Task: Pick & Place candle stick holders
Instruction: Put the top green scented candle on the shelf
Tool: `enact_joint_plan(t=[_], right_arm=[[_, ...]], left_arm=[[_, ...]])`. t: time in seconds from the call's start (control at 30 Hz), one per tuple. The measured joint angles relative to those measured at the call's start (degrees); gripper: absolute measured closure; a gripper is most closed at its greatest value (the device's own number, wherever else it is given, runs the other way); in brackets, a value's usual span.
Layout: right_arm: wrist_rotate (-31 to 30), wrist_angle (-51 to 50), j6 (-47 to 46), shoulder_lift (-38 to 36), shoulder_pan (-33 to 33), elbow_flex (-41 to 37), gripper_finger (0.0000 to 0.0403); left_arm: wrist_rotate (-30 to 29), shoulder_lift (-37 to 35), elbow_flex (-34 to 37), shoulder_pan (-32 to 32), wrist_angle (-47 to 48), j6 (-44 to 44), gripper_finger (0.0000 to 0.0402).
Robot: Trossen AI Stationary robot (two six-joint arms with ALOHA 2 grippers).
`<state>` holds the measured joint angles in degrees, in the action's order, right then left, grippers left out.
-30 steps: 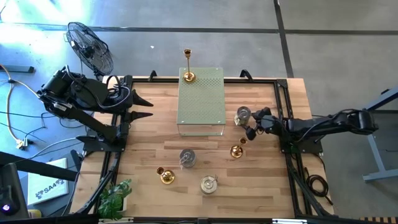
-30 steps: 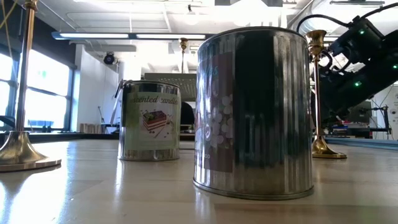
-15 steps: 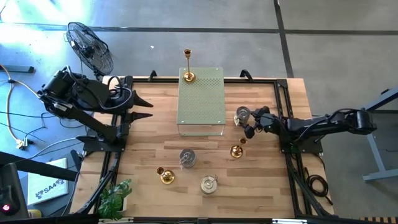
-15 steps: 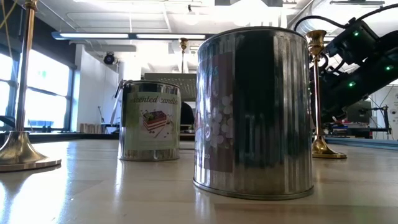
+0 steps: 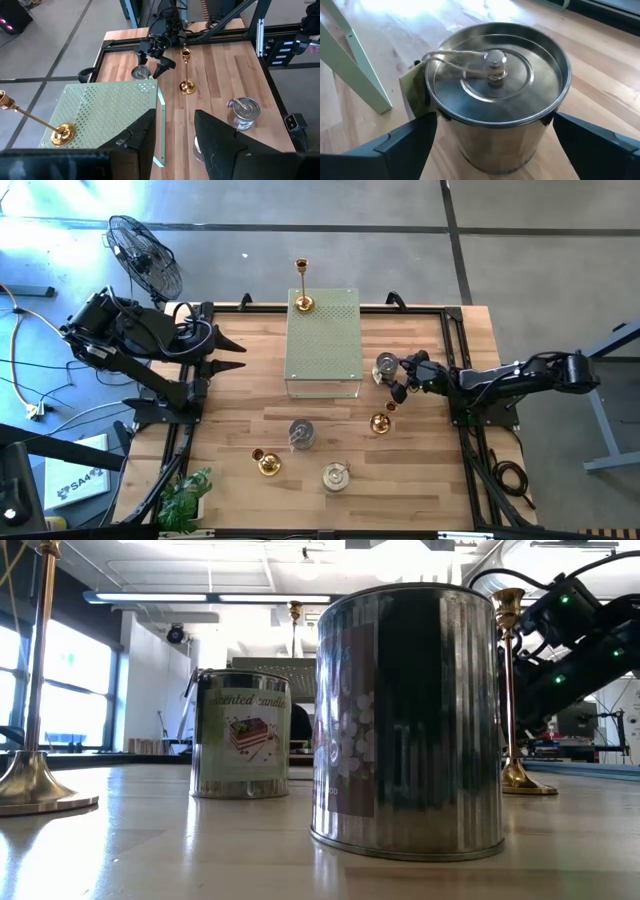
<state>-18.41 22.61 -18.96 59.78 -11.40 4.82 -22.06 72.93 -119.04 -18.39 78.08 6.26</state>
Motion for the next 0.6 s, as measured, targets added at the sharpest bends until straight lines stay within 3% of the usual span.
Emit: enact_joint_plan(t=[0.6], right_arm=[[-0.5, 3.0, 3.8, 0.3, 0.0, 0.0, 0.0009]], left_arm=[[-0.2, 0.0, 0.0, 0.0, 0.0, 0.0, 0.027]])
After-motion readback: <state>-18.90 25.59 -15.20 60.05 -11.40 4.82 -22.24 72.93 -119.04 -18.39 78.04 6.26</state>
